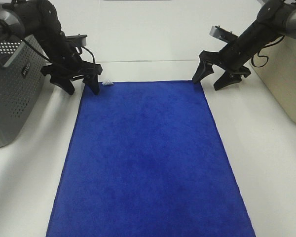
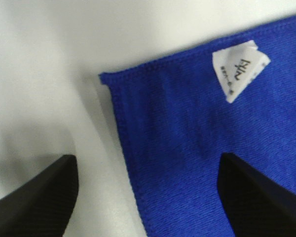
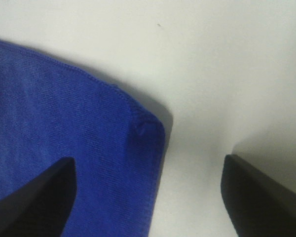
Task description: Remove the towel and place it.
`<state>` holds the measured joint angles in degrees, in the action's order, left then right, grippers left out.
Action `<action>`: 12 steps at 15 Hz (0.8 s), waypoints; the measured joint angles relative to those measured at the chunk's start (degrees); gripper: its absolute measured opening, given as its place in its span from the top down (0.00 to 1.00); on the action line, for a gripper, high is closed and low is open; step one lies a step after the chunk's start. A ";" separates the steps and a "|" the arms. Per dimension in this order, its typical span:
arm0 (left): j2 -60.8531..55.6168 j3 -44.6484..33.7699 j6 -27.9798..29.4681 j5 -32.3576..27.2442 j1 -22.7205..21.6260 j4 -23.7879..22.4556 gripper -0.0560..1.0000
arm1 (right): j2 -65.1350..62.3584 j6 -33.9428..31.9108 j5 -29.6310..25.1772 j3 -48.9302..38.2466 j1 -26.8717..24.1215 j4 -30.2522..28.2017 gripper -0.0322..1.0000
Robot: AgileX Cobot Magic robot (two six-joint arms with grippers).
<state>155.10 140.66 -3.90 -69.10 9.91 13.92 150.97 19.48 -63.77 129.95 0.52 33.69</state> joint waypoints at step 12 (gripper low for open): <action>1.15 0.23 -1.03 4.93 4.18 4.30 0.65 | 1.32 1.09 4.24 0.46 5.44 -2.01 0.53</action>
<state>156.25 140.89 -4.93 -64.17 14.09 18.22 152.29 20.57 -59.53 130.41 5.96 31.68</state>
